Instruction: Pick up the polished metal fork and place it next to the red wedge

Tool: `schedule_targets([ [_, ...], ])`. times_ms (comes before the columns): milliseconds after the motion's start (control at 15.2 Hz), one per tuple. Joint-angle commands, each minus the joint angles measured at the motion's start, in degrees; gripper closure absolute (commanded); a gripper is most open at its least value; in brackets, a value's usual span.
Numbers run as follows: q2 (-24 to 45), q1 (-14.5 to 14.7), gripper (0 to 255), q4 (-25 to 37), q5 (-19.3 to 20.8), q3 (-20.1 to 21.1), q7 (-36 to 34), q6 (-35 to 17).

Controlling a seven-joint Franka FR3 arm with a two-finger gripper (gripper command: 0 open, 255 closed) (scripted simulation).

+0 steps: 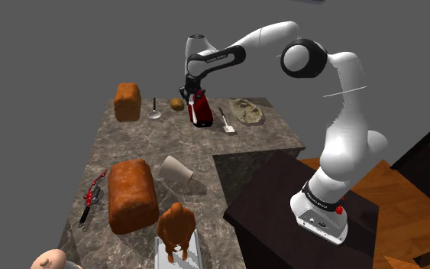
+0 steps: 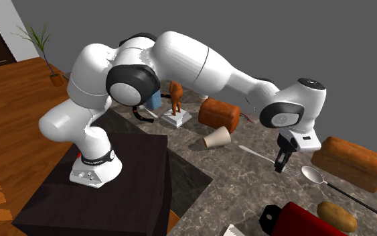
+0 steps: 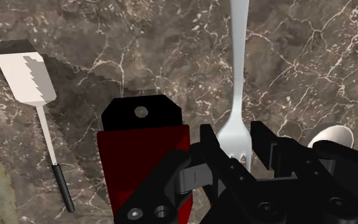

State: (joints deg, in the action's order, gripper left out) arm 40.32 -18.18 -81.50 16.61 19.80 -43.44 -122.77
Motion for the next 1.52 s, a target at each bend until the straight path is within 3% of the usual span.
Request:
schedule_targets([
  [0, 0.53, 0.06, 255, -0.55, 0.24, -0.17, -0.2, -1.08],
  [1452, 10.73, 1.69, 255, -0.66, 3.27, -2.89, -2.07, -11.32],
])
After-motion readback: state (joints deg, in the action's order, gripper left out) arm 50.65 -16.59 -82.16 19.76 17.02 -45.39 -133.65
